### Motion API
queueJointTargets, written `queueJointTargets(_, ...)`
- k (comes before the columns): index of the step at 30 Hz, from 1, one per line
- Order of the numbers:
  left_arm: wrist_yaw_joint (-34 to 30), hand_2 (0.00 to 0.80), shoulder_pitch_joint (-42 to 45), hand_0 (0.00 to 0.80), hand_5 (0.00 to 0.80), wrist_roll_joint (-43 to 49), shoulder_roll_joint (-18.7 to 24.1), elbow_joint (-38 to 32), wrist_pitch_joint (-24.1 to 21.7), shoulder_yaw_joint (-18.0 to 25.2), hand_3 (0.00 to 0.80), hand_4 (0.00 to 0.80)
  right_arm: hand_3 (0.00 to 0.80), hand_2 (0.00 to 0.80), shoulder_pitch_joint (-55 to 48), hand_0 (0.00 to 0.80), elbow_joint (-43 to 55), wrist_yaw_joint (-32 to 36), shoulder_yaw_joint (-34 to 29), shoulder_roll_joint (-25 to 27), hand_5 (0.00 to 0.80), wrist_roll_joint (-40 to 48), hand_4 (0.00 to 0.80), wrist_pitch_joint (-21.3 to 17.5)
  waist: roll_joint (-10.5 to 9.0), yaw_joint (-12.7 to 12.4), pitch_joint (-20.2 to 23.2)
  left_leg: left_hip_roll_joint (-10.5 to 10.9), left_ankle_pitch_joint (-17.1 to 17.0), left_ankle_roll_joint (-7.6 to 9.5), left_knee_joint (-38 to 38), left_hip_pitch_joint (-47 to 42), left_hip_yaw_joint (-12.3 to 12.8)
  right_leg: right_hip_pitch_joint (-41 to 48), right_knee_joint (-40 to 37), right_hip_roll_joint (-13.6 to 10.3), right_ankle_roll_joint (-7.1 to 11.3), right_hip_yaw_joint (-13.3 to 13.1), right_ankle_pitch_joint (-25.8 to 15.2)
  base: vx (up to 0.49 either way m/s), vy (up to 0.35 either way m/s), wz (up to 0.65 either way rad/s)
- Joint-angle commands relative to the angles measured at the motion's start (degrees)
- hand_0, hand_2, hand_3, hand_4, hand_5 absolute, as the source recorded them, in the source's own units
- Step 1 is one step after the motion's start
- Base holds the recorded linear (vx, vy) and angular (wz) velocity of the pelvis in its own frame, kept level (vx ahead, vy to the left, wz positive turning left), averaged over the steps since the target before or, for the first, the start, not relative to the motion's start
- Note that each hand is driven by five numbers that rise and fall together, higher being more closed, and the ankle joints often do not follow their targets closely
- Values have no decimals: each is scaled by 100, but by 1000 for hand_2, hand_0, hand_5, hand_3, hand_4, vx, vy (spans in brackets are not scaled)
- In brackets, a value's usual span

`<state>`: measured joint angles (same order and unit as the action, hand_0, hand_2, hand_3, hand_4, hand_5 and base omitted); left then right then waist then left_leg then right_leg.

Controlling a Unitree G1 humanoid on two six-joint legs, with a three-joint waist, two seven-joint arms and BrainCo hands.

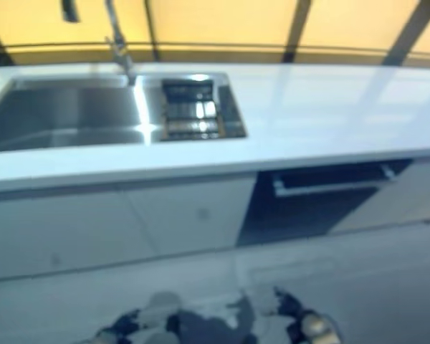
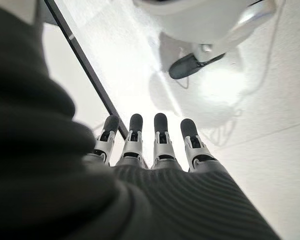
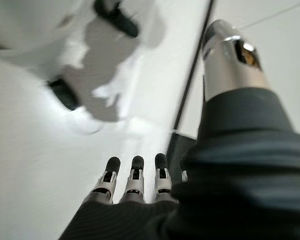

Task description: Take plates into dishwasher

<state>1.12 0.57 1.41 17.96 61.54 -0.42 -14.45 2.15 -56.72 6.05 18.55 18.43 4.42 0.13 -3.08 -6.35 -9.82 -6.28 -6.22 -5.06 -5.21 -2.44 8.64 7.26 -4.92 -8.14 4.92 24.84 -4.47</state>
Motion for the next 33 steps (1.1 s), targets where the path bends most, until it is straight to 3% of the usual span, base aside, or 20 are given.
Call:
queueJointTargets(1,-286,0,-378,0,0,-158,-26,295,-15,-112,0,0,0,0,462,0,-399,-116,-175,-63,0,-174,0,429,11,-180,-25,138,316,184,21,111,-35,363,326,-607,623,-86,195,100,219,13)
queueJointTargets(6,-687,0,-473,0,0,129,38,414,155,-235,0,0,0,0,428,0,-953,11,-361,-197,0,-147,0,796,-68,-219,49,526,496,552,21,10,-352,88,1323,-1216,812,-424,-655,112,242,24)
queueJointTargets(8,-789,0,-489,0,0,154,70,451,175,-275,0,0,0,0,377,0,-998,80,-405,-187,0,-170,0,777,-29,-155,63,594,506,637,21,-8,-467,-145,1763,-1410,839,-657,-982,75,184,19)
queueJointTargets(9,-875,0,-510,0,0,122,102,496,187,-341,0,0,0,0,314,0,-1047,132,-418,-190,0,-171,0,705,36,-74,56,639,526,705,21,-59,-596,-404,2155,-1506,834,-944,-1159,80,188,25)
queueJointTargets(10,-924,0,-535,0,0,47,142,539,214,-394,0,0,0,0,256,0,-1079,149,-420,-178,0,-150,0,631,107,52,69,667,543,757,21,-104,-743,-660,2424,-1378,772,-1303,-1179,71,199,56)
queueJointTargets(13,-936,0,-598,0,0,-127,210,625,273,-455,0,0,0,0,206,0,-1160,233,-448,-163,0,-122,0,504,212,345,127,710,551,808,21,-145,-1006,-1069,2634,-707,565,-1876,-905,-4,101,75)
queueJointTargets(18,-882,0,-684,0,0,-170,254,677,269,-330,0,0,0,0,239,0,-1277,149,-537,-173,0,136,0,354,172,504,239,873,488,840,21,-82,-1167,-1005,2335,207,415,-2117,-272,-93,-15,56)
queueJointTargets(23,-843,0,-665,0,0,-320,278,640,256,-95,0,0,0,0,358,0,-1318,81,-625,-141,0,137,0,281,143,372,335,908,402,764,21,11,-1077,-663,1772,323,337,-1764,133,-224,-111,8)
queueJointTargets(25,-856,0,-635,0,0,-374,285,591,223,-21,0,0,0,0,366,0,-1268,56,-654,-63,0,157,0,250,141,268,393,829,227,541,21,223,-963,-208,1006,488,168,-1812,510,-287,-154,-22)
queueJointTargets(29,-874,0,-555,0,0,-360,236,532,205,6,0,0,0,0,377,0,-1249,24,-708,100,0,256,0,113,153,143,286,597,-191,206,21,776,-847,140,390,688,-15,-1934,582,-283,-136,-9)
queueJointTargets(33,-887,0,-499,0,0,-236,183,578,254,-12,0,0,0,0,361,0,-1224,28,-748,215,0,346,0,64,186,130,132,371,-420,-7,21,991,-408,297,117,731,-130,-1666,473,-257,-102,6)
